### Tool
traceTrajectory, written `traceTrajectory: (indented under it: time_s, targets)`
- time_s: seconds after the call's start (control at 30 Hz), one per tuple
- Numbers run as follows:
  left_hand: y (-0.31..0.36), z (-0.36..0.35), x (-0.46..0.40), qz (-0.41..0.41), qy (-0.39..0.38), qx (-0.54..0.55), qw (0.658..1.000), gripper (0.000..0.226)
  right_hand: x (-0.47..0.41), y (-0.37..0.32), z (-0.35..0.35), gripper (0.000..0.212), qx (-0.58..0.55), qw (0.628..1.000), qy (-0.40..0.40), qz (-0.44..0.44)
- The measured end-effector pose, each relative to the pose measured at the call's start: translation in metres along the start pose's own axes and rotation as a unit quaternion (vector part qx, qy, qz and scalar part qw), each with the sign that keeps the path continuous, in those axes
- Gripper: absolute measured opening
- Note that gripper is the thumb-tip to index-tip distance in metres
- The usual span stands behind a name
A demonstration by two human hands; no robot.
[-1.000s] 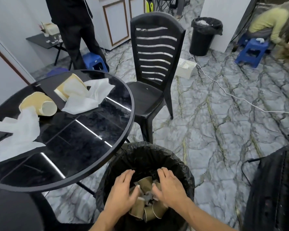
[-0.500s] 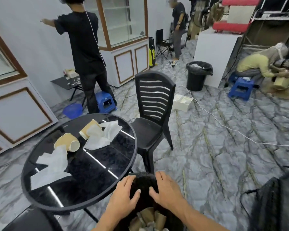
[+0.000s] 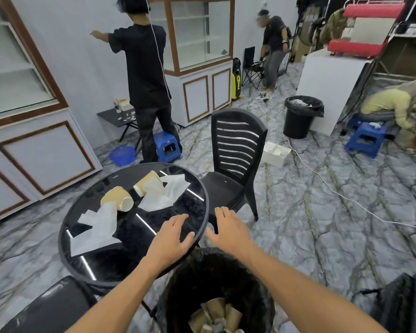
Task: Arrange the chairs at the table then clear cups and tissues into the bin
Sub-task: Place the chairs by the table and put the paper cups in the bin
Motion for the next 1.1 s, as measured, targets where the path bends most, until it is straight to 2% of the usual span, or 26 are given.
traceTrajectory:
  time_s: [0.4,0.8,1.0,1.1]
  targets:
    - [-0.057,0.002,-0.008,0.022,-0.032,0.009,0.999,0.064,-0.029,-0.023,-0.040,0.048,0.012,0.999,-0.027,-0.021]
    - [-0.157,0.051,-0.033,0.053,0.046,0.016,0.997,0.058,-0.111,-0.087,-0.086,0.057,0.016,1.000,-0.026,-0.005]
    - [-0.227,0.089,-0.070,0.039,0.081,-0.030,0.995,0.054,-0.178,-0.139,-0.118,0.060,0.017,0.999,-0.028,0.011]
    - [-0.262,0.095,-0.091,0.035,0.069,-0.056,0.995,0.061,-0.213,-0.161,-0.137,0.063,0.028,0.999,-0.017,0.032]
Point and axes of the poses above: each hand's wrist, its own x-axis away from the middle knuckle, its own z-axis out of the back of the hand, y = z × x, the point moved 4 cm from there along -x, towards the middle knuckle, and after that the axes turned 9 degrees about -z, right-handed, at the moved point
